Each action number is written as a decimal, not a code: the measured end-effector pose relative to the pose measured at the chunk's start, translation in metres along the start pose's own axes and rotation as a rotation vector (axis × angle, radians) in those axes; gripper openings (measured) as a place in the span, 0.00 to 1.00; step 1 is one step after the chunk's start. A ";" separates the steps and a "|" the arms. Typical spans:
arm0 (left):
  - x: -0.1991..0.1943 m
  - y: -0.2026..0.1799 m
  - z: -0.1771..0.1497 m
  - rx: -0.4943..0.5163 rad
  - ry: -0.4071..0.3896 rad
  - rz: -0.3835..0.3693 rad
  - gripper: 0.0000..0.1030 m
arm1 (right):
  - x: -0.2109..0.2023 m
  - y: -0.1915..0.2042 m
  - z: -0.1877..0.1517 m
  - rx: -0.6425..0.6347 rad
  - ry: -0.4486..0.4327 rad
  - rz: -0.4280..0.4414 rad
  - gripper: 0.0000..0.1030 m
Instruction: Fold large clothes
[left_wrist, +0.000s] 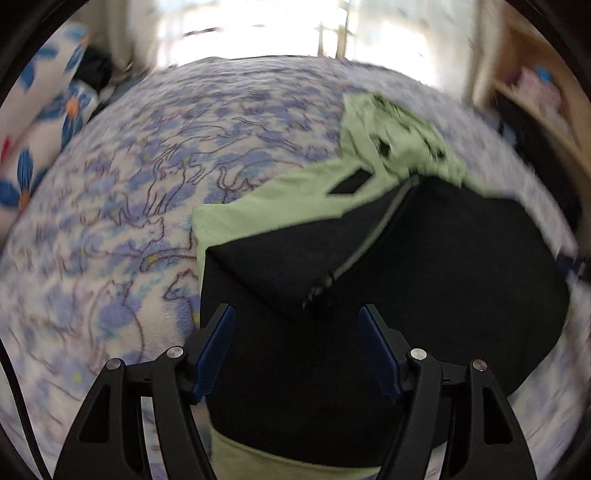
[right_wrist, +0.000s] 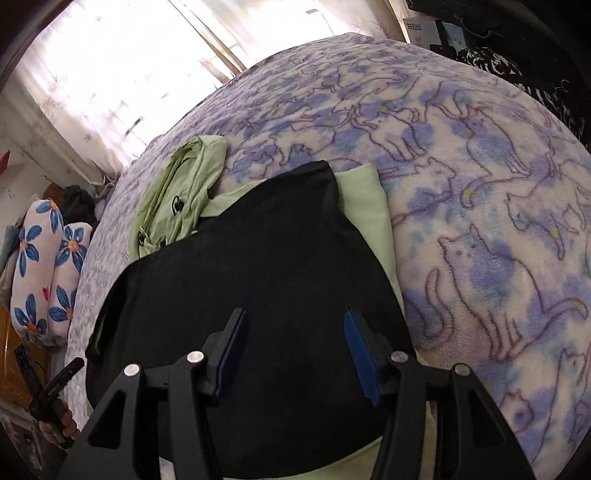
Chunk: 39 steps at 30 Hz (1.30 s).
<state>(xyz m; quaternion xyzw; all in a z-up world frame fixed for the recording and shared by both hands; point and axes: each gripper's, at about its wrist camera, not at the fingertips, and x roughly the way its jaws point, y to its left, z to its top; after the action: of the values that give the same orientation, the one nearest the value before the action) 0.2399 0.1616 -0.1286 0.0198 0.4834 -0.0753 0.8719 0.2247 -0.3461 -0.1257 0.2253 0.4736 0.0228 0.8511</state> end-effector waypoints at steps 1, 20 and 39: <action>0.004 -0.007 -0.004 0.074 0.011 0.041 0.66 | 0.001 0.000 -0.001 0.000 0.003 0.000 0.53; 0.065 -0.046 0.029 0.708 -0.083 0.348 0.39 | 0.024 0.017 0.034 -0.150 0.005 -0.058 0.53; 0.069 0.061 0.067 0.194 -0.028 0.033 0.67 | 0.090 0.000 0.081 -0.102 0.025 -0.102 0.54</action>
<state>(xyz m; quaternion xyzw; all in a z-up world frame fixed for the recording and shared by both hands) 0.3416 0.2074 -0.1538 0.1111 0.4613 -0.1074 0.8737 0.3409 -0.3526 -0.1609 0.1570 0.4933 0.0061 0.8555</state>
